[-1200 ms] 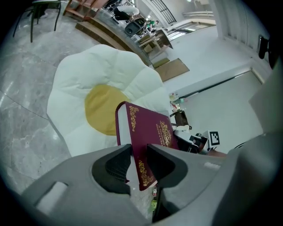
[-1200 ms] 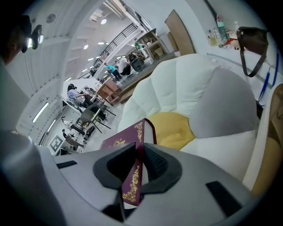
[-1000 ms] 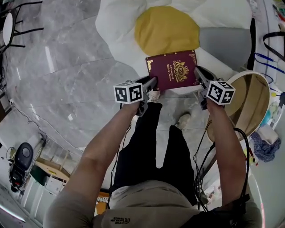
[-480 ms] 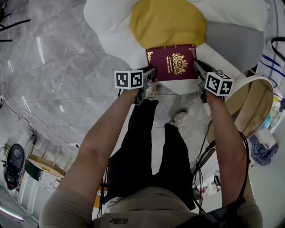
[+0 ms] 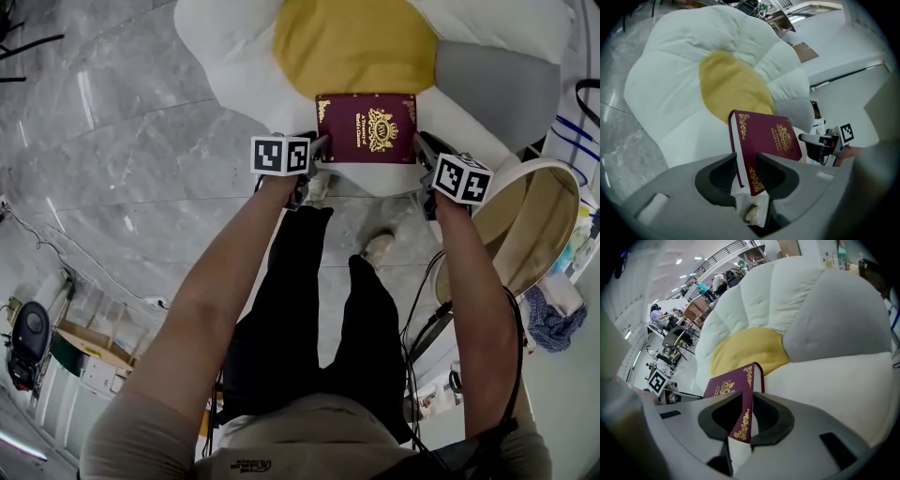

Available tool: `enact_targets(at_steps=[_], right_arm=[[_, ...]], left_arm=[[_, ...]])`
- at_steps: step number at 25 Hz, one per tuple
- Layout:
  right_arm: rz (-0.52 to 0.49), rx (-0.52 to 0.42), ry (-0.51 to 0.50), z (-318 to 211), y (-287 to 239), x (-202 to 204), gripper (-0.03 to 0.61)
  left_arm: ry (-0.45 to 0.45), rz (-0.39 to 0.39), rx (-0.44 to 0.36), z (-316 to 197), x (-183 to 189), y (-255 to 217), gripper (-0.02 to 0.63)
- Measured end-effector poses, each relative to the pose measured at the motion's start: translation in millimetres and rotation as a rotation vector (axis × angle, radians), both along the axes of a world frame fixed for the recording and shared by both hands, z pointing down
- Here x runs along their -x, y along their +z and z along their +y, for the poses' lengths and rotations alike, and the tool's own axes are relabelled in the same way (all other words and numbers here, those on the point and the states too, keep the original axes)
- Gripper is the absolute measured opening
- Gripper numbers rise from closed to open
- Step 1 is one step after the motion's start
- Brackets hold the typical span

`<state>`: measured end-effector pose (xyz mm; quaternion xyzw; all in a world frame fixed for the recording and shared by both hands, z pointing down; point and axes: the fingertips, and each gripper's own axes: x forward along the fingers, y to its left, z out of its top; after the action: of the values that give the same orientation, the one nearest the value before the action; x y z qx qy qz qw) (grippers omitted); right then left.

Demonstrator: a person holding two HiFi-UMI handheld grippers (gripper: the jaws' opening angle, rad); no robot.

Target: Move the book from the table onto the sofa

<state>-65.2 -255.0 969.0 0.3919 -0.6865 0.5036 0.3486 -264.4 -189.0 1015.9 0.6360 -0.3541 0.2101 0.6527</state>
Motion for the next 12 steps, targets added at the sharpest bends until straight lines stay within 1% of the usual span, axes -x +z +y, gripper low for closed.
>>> enact_targets(at_steps=[2, 7, 10, 12], right_arm=[[-0.020, -0.006, -0.003, 2, -8, 2, 0.075], [-0.039, -0.033, -0.032, 9, -38, 8, 0.068], [-0.048, -0.049, -0.055, 15, -55, 11, 0.055], [-0.056, -0.059, -0.079, 22, -69, 9, 0.046]], left_arm=[[0.005, -0.026, -0.008, 2, 8, -6, 0.117], [0.011, -0.062, -0.023, 11, 20, -38, 0.117], [0.003, -0.077, -0.054, 12, 22, -61, 0.117], [-0.007, -0.075, -0.081, 16, 15, -81, 0.117]])
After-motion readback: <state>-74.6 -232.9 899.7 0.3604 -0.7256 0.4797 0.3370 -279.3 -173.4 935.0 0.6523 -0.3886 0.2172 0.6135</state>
